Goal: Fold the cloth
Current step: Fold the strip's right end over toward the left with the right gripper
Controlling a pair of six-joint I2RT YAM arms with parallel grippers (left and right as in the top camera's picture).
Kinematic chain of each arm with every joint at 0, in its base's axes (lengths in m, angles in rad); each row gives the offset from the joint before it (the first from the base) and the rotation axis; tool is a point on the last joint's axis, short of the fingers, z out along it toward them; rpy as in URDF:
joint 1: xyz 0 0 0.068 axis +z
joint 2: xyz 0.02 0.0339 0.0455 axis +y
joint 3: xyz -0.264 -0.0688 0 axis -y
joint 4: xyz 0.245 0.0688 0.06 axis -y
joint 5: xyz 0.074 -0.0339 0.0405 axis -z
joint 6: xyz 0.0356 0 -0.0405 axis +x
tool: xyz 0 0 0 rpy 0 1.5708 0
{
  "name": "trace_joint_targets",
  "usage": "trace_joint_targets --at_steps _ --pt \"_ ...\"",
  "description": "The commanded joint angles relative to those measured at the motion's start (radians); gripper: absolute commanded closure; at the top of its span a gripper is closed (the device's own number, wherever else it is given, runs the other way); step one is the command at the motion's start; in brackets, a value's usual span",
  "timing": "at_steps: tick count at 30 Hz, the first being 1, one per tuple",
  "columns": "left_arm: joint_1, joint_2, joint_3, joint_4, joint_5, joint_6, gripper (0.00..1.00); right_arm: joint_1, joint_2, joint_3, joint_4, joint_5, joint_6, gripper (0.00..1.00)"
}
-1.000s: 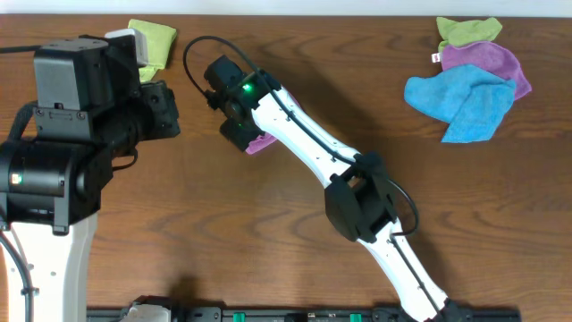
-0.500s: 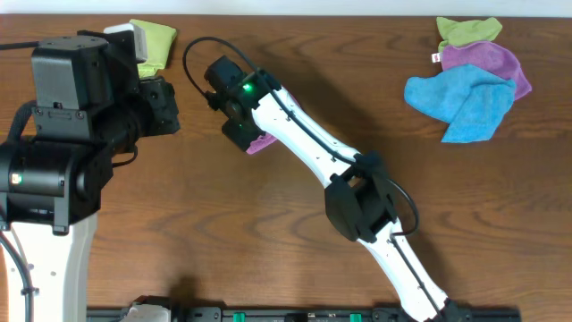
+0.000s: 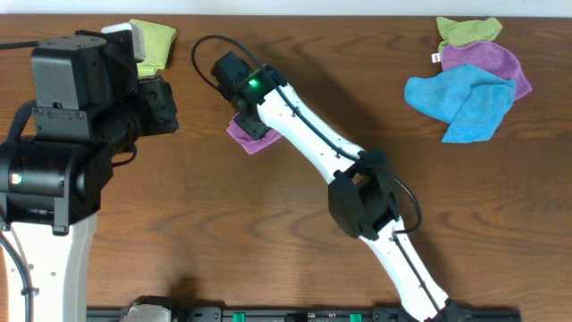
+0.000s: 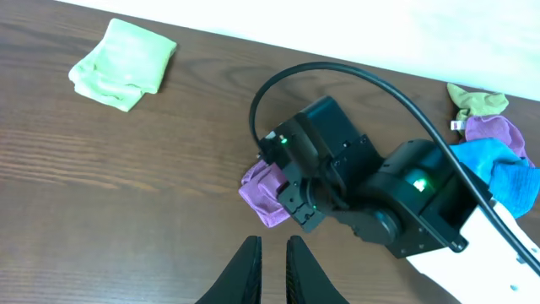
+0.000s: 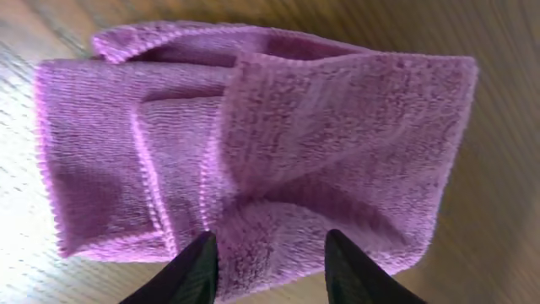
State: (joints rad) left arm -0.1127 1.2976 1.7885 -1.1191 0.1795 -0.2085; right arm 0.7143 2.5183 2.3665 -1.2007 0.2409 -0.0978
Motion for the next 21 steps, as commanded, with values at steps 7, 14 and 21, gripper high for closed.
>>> trace_joint_targets --at_steps 7,14,21 --pt "0.002 -0.006 0.005 0.001 -0.01 0.011 0.88 -0.002 -0.008 -0.063 0.008 -0.035 -0.001 0.6" --pt "0.002 -0.006 0.005 0.009 -0.01 0.011 0.87 0.0 -0.008 -0.068 0.007 -0.042 0.0 0.93" --pt "0.002 -0.006 0.005 0.022 -0.012 0.011 0.88 0.007 -0.009 -0.06 0.015 -0.066 0.016 0.99"
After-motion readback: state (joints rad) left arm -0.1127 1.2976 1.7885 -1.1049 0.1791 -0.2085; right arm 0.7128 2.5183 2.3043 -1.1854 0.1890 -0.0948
